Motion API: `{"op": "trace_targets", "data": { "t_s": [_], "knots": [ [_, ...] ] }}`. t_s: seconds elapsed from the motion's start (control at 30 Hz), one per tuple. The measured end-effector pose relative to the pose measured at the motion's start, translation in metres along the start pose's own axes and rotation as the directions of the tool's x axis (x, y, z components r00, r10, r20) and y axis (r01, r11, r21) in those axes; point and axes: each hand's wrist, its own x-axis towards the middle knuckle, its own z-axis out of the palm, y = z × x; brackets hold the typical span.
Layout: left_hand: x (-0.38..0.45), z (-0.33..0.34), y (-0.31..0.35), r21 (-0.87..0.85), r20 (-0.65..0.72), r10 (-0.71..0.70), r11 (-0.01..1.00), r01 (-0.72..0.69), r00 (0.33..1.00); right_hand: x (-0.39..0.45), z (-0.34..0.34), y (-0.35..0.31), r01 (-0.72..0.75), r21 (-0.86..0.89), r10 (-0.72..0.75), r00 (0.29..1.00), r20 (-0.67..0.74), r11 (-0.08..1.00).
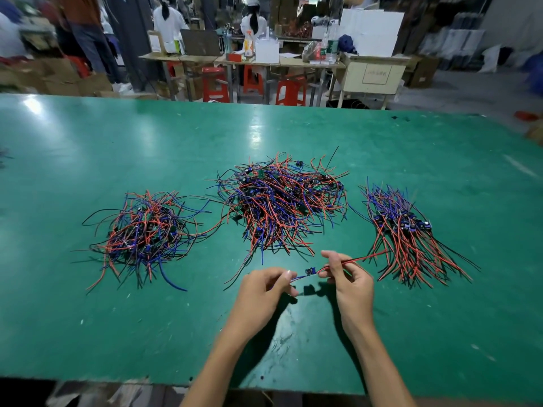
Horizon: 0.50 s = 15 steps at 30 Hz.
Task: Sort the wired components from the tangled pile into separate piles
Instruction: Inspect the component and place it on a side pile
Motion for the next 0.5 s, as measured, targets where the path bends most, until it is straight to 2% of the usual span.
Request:
{"op": "trace_targets", "data": {
  "t_s": [0.13, 0.23, 0.37, 0.5],
  "knots": [
    [-0.004, 0.002, -0.001, 0.165, -0.051, 0.082, 0.984, -0.072, 0.995, 0.001, 0.000, -0.004, -0.013, 0.113, 0.017, 0.999, -0.038, 0.994],
    [-0.005, 0.002, -0.004, 0.169, -0.106, 0.165, 0.975, -0.145, 0.981, 0.002, -0.001, -0.008, -0.042, 0.237, 0.058, 0.997, -0.060, 0.971],
    [-0.006, 0.005, -0.004, 0.223, -0.204, 0.359, 0.923, -0.314, 0.911, 0.003, -0.008, -0.009, -0.111, 0.371, 0.116, 0.993, 0.009, 0.922],
    [-0.006, 0.011, -0.005, 0.249, -0.282, 0.441, 0.891, -0.379, 0.852, 0.003, -0.013, -0.010, -0.163, 0.437, 0.147, 0.987, 0.072, 0.884]
  ]
}}
